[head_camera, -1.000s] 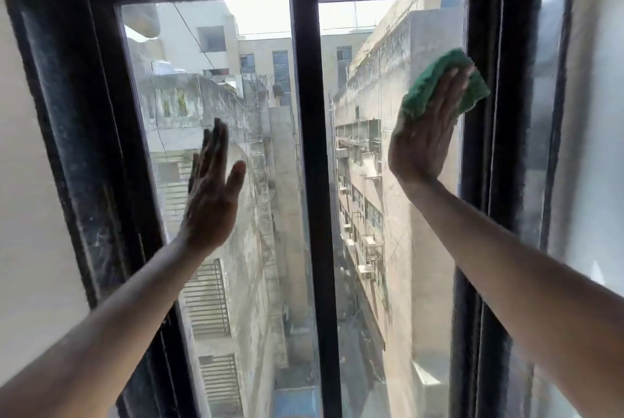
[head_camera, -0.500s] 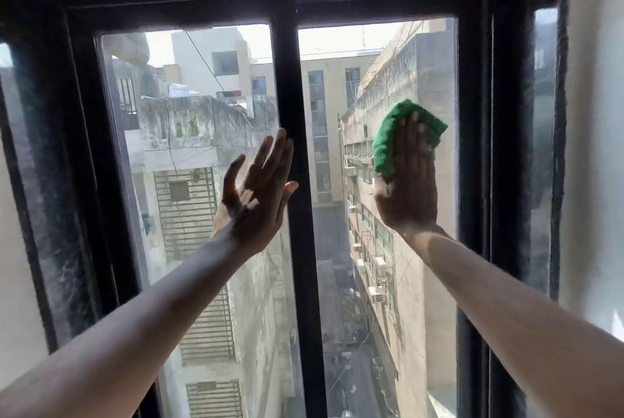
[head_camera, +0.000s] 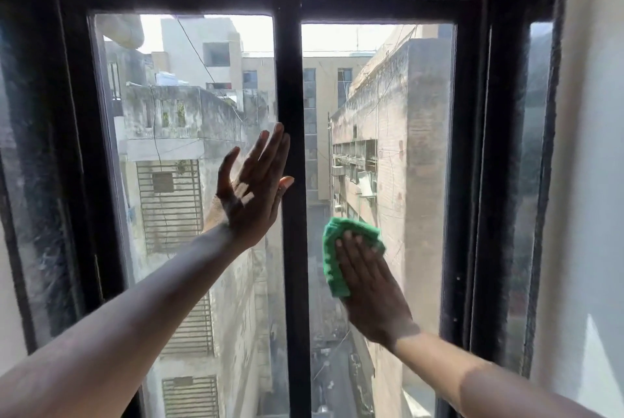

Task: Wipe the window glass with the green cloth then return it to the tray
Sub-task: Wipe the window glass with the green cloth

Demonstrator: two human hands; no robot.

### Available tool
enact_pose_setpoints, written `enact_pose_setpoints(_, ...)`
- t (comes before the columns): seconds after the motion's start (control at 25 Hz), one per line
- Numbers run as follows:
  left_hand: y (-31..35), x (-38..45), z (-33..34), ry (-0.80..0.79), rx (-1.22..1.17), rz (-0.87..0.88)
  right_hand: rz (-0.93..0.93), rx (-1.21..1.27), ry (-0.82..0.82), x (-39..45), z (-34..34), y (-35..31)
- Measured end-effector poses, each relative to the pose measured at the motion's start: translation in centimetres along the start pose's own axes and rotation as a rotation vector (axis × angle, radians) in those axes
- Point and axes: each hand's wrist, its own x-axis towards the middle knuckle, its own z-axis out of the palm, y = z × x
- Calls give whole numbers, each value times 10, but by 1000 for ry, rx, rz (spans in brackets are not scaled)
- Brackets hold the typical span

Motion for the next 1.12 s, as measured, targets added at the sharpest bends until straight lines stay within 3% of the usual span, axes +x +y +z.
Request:
enact_pose_setpoints(0.08, -12, 14, 2, 12, 32, 48, -462, -147, -58, 37, -9, 42)
enact_pose_setpoints(0.12, -17, 17, 3, 11, 45, 54, -485, -254, -84, 74, -25, 69)
enact_pose_setpoints(0.16, -18, 20, 3, 1, 67, 67, -296, -243, -50, 114, -36, 95)
enact_pose_setpoints(0.24, -15, 22, 1, -10, 77, 60, 363, 36, 106, 160, -53, 101)
enact_pose_setpoints(0.28, -14, 20, -1, -8, 65, 46, 557, 115, 185, 157, -47, 81)
enact_pose_setpoints(0.32, -12, 20, -3, 9, 62, 41, 558, 100, 233, 136, -34, 56)
enact_pose_setpoints(0.36, -11, 21, -7, 24, 60, 46, 319, 29, 179, 100, -17, 37)
enact_pose_setpoints(0.44, -9, 22, -17, 13, 68, 51, -249, -125, -89, 53, -8, 46)
enact_pose_setpoints(0.48, -8, 22, -21, -2, 78, 55, -322, -168, -129, 56, -14, 64)
enact_pose_setpoints(0.52, -8, 23, -24, -27, 76, 62, -167, -189, -95, 71, -19, 79)
enact_pose_setpoints(0.6, -8, 24, -28, -116, 57, 66, 587, 79, 114, 110, -30, 77)
enact_pose_setpoints(0.64, -8, 25, -29, -165, 59, 66, 793, 188, 140, 116, -31, 54)
enact_pose_setpoints(0.68, -8, 26, -31, -207, 65, 62, 867, 226, 141, 115, -26, 24)
enact_pose_setpoints(0.72, -8, 27, -32, -240, 77, 57, 805, 228, 113, 103, -14, -6)
enact_pose_setpoints(0.84, -8, 30, -42, -338, 93, 62, 218, 149, -279, 64, -6, -34)
enact_pose_setpoints(0.92, -8, 33, -51, -381, 73, 50, 247, 462, -333, 90, -42, -20)
enact_pose_setpoints(1.04, -4, 39, -68, -398, -63, -31, 676, 1330, -367, 125, -107, -29)
enact_pose_setpoints(1.12, 4, 38, -76, -419, -269, -225, 861, 1694, -267, 129, -131, -28)
